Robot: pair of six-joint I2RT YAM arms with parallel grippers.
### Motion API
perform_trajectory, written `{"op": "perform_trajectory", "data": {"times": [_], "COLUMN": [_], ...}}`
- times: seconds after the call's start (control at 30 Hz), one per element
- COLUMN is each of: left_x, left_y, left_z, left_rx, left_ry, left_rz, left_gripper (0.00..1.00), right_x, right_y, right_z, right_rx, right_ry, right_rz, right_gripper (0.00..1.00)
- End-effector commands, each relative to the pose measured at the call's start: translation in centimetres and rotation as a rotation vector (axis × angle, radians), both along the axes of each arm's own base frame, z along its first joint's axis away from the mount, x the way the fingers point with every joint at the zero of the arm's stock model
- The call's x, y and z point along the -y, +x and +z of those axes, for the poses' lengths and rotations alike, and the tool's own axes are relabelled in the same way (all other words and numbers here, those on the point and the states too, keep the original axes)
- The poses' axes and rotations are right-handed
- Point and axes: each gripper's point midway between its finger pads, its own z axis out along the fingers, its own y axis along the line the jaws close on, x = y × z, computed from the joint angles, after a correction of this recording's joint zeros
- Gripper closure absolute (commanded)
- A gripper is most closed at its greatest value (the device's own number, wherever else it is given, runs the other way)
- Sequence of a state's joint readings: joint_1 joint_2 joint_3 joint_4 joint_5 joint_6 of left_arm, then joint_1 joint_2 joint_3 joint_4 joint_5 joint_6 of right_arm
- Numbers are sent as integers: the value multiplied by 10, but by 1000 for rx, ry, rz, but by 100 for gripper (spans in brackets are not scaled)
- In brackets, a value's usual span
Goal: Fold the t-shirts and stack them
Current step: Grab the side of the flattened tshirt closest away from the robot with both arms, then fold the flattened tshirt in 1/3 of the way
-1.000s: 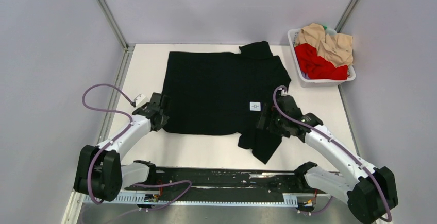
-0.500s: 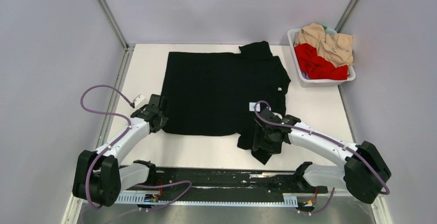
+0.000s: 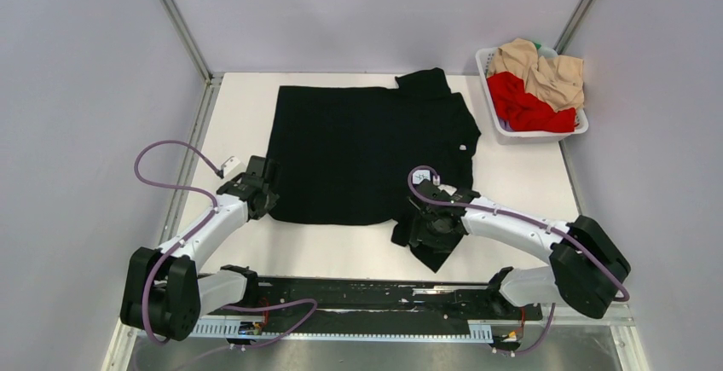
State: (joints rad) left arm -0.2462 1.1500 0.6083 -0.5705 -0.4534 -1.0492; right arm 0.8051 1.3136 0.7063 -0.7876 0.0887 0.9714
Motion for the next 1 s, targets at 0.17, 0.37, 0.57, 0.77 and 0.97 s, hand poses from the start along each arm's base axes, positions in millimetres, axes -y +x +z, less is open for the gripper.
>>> {"op": "perform_trajectory", "data": {"times": [0.17,0.37,0.57,0.77,0.97], "left_x": [-4,-7,-10,-15,-3], "left_y": [3,0,-23,-58,-84], "left_z": [-2,2,7,6,7], "left_rx": [14,16,-12,-53,-34], "left_ry": [17,21,-2,-26,-129], "left_rz": [18,40,82,119,81], "left_gripper": [100,100,100,100,100], "right_x": [-12,20,47,60,50], "right_y": [-1,-34,-71,-94,-97], "right_z": [-10,-20,-19,-7,3], "right_rx": [-20,-141,-223,-237,-195], "right_ry": [-22,-184,-223,-199,-80], "right_rz": [-42,-115,-163,-165,-74], "right_gripper": [45,54,76,100,100]}}
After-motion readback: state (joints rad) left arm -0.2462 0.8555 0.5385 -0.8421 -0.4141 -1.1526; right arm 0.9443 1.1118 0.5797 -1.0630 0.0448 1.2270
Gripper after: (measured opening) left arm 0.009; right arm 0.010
